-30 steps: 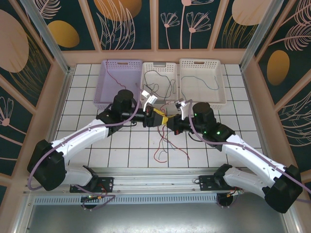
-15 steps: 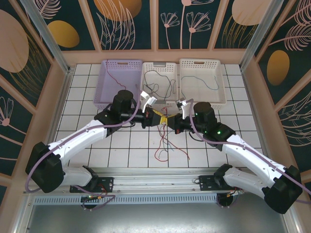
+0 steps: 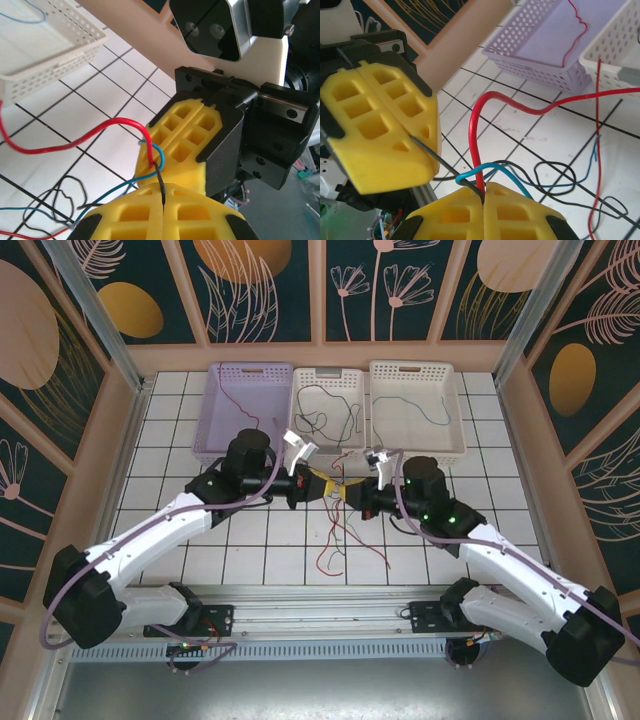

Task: Untangle the cables

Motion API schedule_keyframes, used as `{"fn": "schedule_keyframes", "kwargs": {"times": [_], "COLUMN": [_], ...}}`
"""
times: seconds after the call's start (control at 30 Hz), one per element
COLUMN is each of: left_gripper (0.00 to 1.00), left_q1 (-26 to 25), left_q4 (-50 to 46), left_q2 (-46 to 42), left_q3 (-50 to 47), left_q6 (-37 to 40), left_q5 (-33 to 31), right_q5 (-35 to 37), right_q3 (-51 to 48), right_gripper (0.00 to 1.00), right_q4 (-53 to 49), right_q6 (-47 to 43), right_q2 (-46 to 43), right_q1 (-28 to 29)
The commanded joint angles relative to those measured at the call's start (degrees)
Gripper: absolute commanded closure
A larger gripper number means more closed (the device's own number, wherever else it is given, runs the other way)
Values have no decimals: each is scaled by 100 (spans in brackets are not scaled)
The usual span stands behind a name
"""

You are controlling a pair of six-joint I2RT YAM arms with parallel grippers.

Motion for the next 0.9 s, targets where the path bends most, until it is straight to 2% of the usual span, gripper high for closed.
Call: {"fn": "schedule_keyframes", "kwargs": {"times": [0.0,0.13,0.33,0.4,0.57,0.67,0.73,0.87], "left_gripper": [100,100,100,100,100,100,100,100], "left_q1": [139,210,211,211,211,215,212,211], "left_q4": [223,227,219,210,232,92,70,-23], "left_q2": [-619,-847,-857,-802,-760,-616,-555,-537], "left_q3": [119,97,126,124,323,427,363,66], "left_q6": [252,277,231,198,87,-52,-258,-609], "left_q5": [-410,-632,-602,-608,-578,-438,-380,-636], "right_q5": [233,308,86,77,212,259,467,1032], "right_q3": [-438,-595,-595,-579,-601,-627,-608,-509], "right_gripper": [100,100,71,65,62,51,45,43], "right_q4": [-459,-487,-398,-406,-455,-510,-661,-1256], "right_q6": [139,231,258,236,241,307,399,660], "right_q2": [-123,-173,-168,-231,-343,-343,-314,44], "right_q1": [-266,-347,-352,-352,-367,-361,-369,-346]}}
